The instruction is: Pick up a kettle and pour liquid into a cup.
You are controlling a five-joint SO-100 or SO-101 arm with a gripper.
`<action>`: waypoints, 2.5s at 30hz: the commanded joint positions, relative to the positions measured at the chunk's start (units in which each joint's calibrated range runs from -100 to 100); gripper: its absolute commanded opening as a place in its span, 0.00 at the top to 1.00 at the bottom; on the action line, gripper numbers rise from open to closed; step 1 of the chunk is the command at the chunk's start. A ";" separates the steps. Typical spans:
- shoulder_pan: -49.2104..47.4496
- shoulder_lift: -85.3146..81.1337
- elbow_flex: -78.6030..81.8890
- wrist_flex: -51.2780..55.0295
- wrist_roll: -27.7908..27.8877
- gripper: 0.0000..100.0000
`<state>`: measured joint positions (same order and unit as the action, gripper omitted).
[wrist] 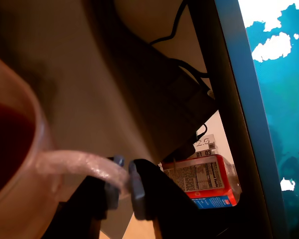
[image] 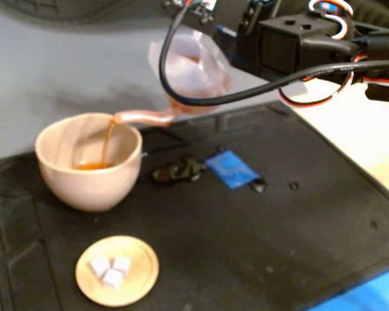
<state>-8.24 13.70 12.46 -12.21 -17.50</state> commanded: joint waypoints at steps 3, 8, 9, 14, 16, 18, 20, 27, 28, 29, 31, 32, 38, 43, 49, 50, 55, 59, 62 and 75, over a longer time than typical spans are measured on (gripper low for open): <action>-0.09 -1.07 -4.12 -0.11 2.09 0.99; -0.55 -1.07 -4.21 -0.20 2.36 0.99; -0.85 -1.07 -4.21 -0.20 2.36 0.99; -1.23 -0.99 -4.21 -0.28 2.36 0.99; -1.31 -0.99 -4.21 -0.37 2.36 0.99; -1.31 -0.99 -4.21 -0.46 2.36 0.99; -1.31 -0.99 -4.21 -0.46 2.36 0.99; -0.93 -0.99 -4.21 -0.28 2.36 0.99; -0.93 -0.99 -4.21 -0.28 2.36 0.99; -0.85 -0.99 -4.21 -0.28 2.36 0.99; -0.85 -0.99 -4.21 -0.28 2.36 0.99; -0.85 -0.99 -4.21 -0.28 2.36 0.99; -0.85 -0.99 -4.21 -0.28 2.36 0.99; -0.85 -0.99 -4.21 -0.28 2.36 0.99; -0.85 -0.99 -4.21 -0.28 2.36 0.99; -0.85 -0.99 -4.21 -0.28 2.36 0.99; -0.85 -0.99 -4.21 -0.28 2.36 0.99; -0.85 -0.99 -4.21 -0.20 2.36 0.99; -0.85 -0.99 -4.12 -0.20 2.36 0.99; 2.42 -1.41 -3.03 -0.11 -13.86 0.99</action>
<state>-6.12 13.70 12.37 -12.21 -29.07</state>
